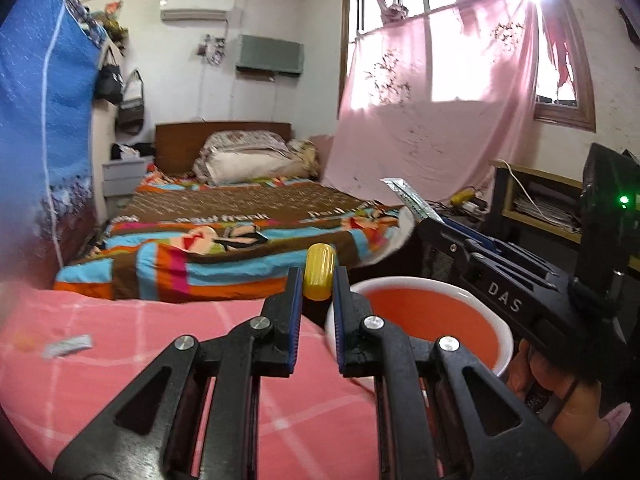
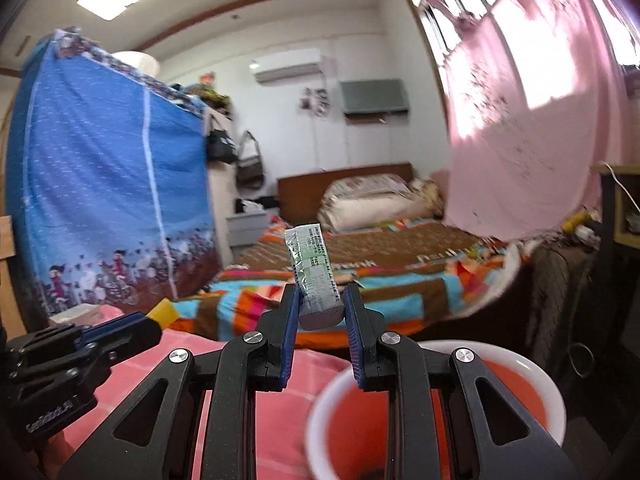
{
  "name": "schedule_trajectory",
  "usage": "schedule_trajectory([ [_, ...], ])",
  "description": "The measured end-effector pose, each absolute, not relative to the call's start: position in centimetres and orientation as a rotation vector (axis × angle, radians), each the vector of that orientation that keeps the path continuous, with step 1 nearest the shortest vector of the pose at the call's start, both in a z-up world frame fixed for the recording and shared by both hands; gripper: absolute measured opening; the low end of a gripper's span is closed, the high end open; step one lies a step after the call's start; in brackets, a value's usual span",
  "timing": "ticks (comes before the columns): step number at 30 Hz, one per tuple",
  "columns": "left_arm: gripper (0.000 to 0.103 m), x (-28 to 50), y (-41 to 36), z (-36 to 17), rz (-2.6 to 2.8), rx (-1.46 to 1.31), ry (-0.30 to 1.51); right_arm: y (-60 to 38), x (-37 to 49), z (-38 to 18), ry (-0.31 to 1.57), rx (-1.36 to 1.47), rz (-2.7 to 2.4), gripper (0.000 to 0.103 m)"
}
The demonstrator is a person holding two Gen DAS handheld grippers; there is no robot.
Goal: Collect trash
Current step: 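Carry the yellow cap and green-white tube over the orange bucket, then open the left tool while the right opens, dropping both items into the bucket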
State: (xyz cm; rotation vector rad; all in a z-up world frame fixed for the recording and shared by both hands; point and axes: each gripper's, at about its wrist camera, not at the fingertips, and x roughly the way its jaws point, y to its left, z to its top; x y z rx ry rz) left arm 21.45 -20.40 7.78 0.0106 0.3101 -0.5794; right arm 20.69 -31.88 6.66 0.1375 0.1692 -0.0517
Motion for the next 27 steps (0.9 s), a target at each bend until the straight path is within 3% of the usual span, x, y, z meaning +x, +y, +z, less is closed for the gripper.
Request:
schedule_trajectory([
  [12,0.017,24.1,-25.5,5.7,-0.665,-0.024,0.501,-35.8,22.2,4.1,0.381,0.188,-0.132,0.021],
  [27,0.017,26.7,-28.2,2.5,-0.719,-0.072,0.74,-37.8,23.3,2.4,0.504,0.213,-0.158,0.021],
])
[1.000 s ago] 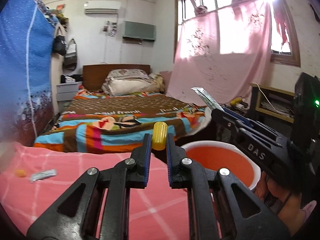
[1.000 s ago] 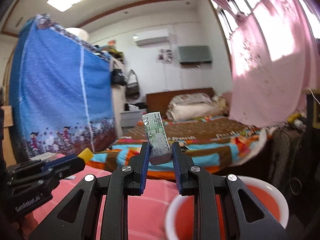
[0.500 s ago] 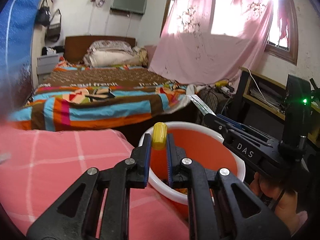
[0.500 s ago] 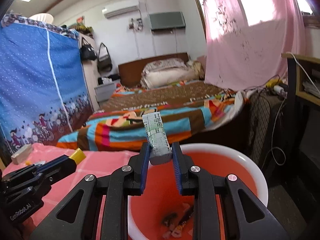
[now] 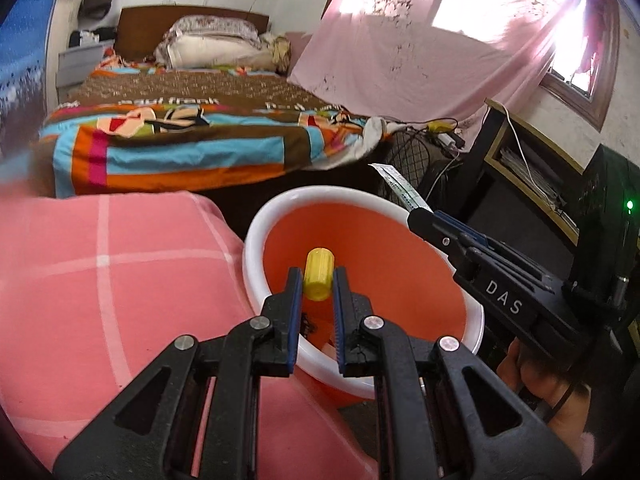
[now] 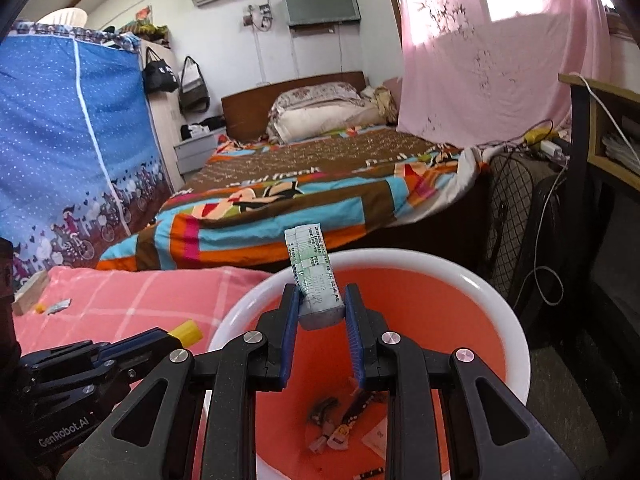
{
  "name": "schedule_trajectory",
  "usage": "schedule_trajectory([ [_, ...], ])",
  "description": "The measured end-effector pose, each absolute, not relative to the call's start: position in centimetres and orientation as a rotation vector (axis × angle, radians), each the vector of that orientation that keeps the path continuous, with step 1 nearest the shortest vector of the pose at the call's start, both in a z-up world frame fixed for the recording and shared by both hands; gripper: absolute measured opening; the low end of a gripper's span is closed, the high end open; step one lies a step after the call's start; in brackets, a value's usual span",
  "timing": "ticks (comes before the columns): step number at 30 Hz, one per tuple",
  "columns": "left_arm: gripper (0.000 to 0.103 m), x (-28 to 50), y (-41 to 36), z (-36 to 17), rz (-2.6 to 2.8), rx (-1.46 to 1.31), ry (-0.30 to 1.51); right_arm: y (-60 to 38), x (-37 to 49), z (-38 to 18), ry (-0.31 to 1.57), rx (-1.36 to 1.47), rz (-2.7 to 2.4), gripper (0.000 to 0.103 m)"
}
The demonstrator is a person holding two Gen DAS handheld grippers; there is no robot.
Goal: Collect trash
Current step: 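Open the left tool while the right opens, dropping both items into the bucket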
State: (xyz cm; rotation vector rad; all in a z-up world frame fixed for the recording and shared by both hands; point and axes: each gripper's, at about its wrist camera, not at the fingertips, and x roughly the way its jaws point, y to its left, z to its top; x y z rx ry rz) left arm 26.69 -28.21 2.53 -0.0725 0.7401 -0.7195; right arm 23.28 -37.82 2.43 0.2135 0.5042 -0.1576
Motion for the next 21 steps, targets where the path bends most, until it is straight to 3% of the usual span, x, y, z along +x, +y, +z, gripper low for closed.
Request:
schedule_trajectory([
  [19,0.018,27.3,-29.8,1.5,-0.735,-0.07,0.836,-39.6,23.2,1.7,0.542,0.3,-0.163,0.023],
  [21,0.019,27.3,-29.7,1.6,-0.726,-0.075,0.836,-39.6,23.2,1.7,0.546,0.304,-0.166,0.028],
])
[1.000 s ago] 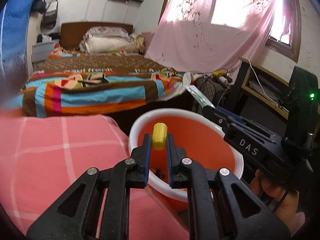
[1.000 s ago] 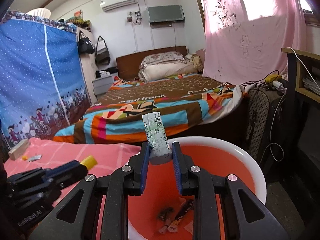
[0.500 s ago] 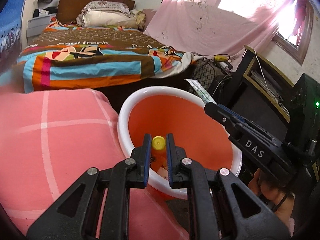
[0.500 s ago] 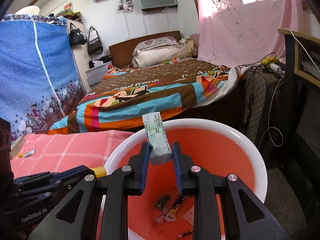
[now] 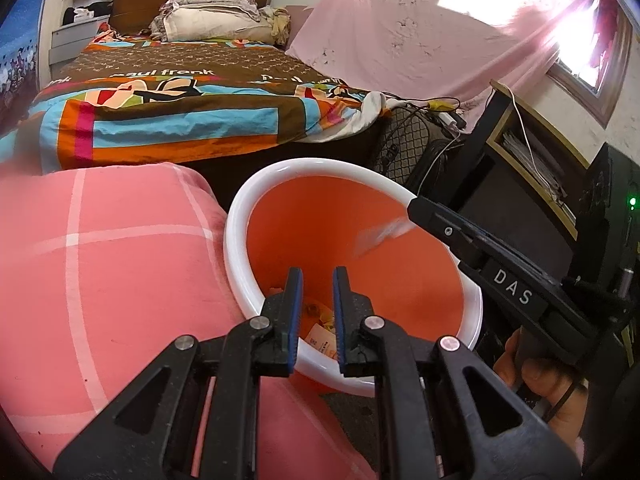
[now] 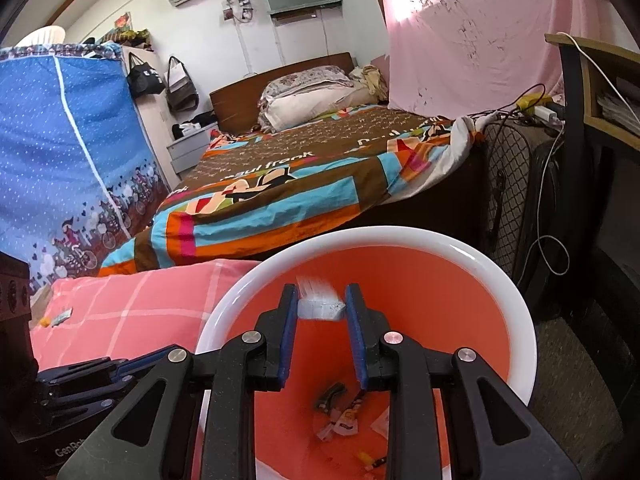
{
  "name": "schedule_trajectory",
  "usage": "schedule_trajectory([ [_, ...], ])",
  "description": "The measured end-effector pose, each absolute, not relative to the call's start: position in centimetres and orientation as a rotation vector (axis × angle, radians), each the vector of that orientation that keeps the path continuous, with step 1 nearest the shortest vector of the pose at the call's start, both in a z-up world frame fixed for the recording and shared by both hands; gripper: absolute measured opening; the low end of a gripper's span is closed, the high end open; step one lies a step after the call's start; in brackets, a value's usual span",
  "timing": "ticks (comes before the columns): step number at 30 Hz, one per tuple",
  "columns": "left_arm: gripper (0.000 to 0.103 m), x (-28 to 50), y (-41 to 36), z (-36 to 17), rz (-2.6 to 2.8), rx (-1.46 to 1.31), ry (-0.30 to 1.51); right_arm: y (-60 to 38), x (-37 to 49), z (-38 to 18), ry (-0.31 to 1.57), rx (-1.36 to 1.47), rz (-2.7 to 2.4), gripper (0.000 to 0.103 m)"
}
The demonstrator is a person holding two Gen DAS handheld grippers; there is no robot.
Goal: Collect trash
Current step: 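Open the left tool while the right opens, dropping both items into the bucket, then move both open tools back over the yellow cap and white packet on the bedspread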
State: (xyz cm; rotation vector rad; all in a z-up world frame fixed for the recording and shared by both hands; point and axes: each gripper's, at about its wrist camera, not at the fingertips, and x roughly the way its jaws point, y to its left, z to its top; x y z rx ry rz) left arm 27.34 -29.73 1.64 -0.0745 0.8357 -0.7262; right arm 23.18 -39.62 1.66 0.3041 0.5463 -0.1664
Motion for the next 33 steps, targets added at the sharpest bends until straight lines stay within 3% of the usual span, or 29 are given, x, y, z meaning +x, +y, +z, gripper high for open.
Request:
schedule_trajectory([
  [3,0.022,27.5,-29.1,1.9,-0.71,-0.087,0.832,-39.6,23.0,1.9,0.534,0.312,-0.172,0.042],
  [11,0.039,27.6,-26.4,3.1,-0.648,-0.133,0.784,-38.8,23.2,3.5,0.496,0.299,-0.172,0.047],
  [13,0.045,27.4,-25.4,3.5,-0.623,-0.139,0.756,-38.5,23.3,4.0,0.48,0.292,-0.173,0.055],
  [15,0.054,27.3,-24.4,4.1,-0.593,-0.141,0.724,-37.8,23.2,4.6,0.442,0.29,-0.167,0.081],
  [22,0.083,26.4,-19.4,6.0,-0.444,-0.153,0.587,-34.8,23.5,6.3,0.353,0.258,-0.123,0.09],
  [26,0.103,25.9,-16.0,7.0,-0.346,-0.19,0.497,-33.2,23.3,7.2,0.275,0.243,-0.102,0.103],
  [33,0.103,24.5,-11.8,8.0,-0.218,-0.187,0.374,-30.7,22.9,8.3,0.17,0.244,-0.039,0.103],
])
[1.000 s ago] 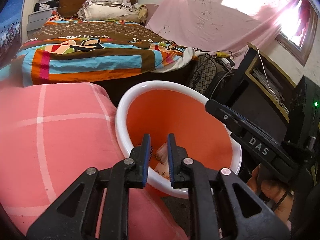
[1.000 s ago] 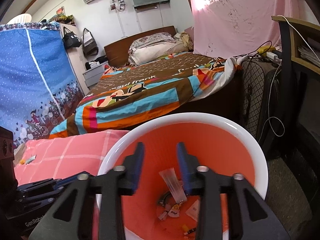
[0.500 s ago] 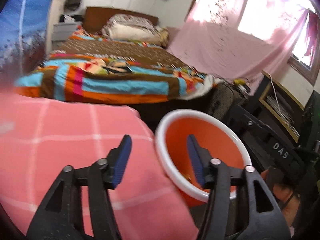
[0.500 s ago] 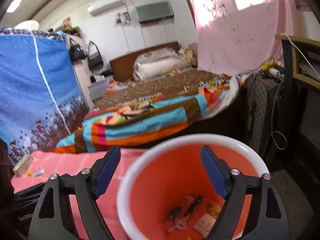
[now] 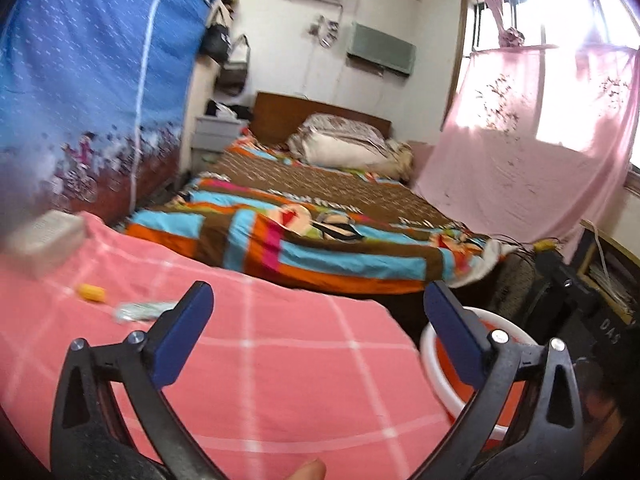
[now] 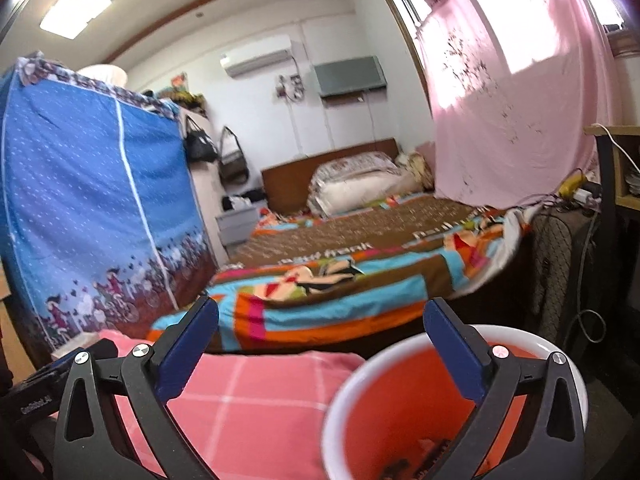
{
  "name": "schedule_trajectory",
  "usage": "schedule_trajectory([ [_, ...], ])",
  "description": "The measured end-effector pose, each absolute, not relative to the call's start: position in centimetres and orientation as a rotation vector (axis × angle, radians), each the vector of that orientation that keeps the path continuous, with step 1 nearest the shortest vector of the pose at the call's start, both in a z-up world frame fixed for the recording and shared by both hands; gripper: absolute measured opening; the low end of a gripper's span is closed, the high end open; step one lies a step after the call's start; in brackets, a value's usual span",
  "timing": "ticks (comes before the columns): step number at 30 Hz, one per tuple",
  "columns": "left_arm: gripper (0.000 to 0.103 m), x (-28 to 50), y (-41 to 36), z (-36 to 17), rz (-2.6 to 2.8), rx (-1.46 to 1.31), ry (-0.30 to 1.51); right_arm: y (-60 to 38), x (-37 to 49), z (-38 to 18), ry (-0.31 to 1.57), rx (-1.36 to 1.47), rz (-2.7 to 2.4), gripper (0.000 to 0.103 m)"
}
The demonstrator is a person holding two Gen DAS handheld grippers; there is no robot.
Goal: Collect trash
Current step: 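Move both open tools back over the yellow cap and white packet on the bedspread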
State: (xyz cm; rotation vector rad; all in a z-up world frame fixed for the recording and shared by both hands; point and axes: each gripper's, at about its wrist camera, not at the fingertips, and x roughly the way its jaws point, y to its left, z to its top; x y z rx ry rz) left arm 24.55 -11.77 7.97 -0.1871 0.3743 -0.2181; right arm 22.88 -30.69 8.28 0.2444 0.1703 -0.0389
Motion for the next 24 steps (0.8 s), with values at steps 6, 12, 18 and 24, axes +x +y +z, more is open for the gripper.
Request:
schedule_trajectory([
  [6,0.103,23.0,-8.6,8.6,-0.145,-0.168,0.287,-27.8,22.7,9.2,0.076,0.223,0.024,0.103],
  [12,0.103,21.8,-5.5,9.3,-0.074,-0.136,0.21,-23.9,22.9,9.6,-0.002,0.182,0.089,0.103],
  [18,0.103,20.4,-2.1,9.4,0.01,-0.094,0.138,-20.9,23.5,9.2,-0.019,0.142,0.17,0.103],
  [24,0.103,19.9,1.0,9.0,0.059,-0.089,0.12,-17.7,23.9,8.7,-0.034,0.084,0.242,0.103],
])
